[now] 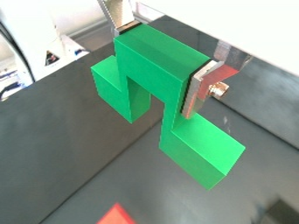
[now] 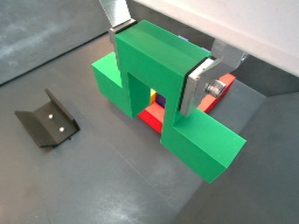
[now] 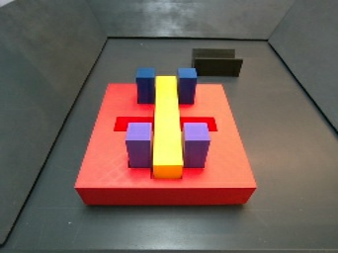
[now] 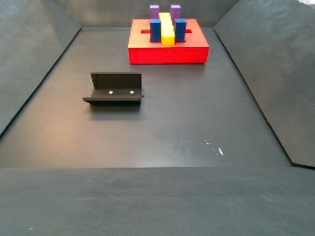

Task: Pick up the green object. Move up. Move to above the board. Insert the green object.
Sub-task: Move to above the board.

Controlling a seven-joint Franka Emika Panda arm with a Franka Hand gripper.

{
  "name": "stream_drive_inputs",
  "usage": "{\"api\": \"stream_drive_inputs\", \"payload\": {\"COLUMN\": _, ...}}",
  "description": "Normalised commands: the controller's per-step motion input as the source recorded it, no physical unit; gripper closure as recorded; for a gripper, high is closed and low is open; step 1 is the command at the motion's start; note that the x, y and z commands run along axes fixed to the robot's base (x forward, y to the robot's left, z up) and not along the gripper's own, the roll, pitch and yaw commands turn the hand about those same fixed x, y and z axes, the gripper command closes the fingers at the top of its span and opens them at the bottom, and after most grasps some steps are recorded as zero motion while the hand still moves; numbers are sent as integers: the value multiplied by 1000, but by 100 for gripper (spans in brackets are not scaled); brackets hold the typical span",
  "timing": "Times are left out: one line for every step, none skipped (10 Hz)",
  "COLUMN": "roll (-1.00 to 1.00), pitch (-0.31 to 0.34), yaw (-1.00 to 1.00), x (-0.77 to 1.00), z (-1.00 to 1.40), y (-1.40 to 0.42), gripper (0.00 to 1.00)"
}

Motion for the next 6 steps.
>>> {"api": "stream_drive_inputs", "payload": {"roll": 120, "pitch": 157, "yaw": -120, "x": 910, "z": 305, "y": -1400, "gripper": 100}}
{"api": "stream_drive_inputs", "payload": {"roll": 132, "pitch": 234, "yaw": -50, "x": 977, "z": 265, "y": -1400, "gripper": 100}}
{"api": "stream_drive_inputs", "payload": {"roll": 50, "pitch": 249, "yaw": -44, "x": 1042, "z": 295, "y": -1400, "gripper": 100}}
{"api": "stream_drive_inputs", "payload": {"roll": 18, "pitch": 210, "yaw": -22, "x": 1031, "z": 349, "y": -1400, "gripper": 100}}
{"api": "stream_drive_inputs", "payload": {"roll": 20, "pitch": 156, "yaw": -3, "x": 651, "z": 212, "y": -892, "gripper": 100}}
{"api": "stream_drive_inputs", "payload": {"roll": 34, "pitch": 140, "yaw": 0, "x": 383, "z": 103, "y": -466, "gripper": 100}}
